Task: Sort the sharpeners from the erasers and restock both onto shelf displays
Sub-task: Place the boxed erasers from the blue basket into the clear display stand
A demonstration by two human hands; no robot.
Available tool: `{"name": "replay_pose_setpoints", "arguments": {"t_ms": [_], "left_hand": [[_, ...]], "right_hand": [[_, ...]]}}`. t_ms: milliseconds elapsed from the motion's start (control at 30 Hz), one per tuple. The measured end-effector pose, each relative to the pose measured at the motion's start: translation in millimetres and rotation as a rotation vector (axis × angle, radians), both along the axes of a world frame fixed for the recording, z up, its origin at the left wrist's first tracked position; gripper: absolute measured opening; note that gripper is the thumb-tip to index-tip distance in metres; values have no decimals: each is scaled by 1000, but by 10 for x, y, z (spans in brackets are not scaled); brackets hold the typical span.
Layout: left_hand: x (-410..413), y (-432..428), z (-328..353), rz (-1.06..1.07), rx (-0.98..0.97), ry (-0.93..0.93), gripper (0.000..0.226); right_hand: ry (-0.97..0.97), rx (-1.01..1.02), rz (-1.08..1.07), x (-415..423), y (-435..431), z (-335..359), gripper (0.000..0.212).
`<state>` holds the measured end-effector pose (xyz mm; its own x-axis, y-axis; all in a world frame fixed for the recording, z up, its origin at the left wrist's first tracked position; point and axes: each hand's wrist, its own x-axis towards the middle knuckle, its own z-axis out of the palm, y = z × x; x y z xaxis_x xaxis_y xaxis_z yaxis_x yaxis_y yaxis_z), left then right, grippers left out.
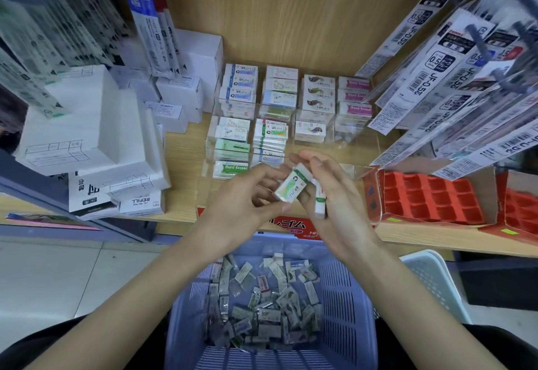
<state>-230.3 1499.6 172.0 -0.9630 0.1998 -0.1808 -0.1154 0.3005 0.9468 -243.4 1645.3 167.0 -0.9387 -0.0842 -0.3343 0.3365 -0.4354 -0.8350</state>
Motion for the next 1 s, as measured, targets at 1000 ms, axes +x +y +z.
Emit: {"name": "replay_pose_setpoints", "arguments": {"t_ms": [1000], "left_hand": [[-130,-203,-71,422,448,-353,8]], "right_hand": [[234,343,60,-11,96,-166,30]]}}
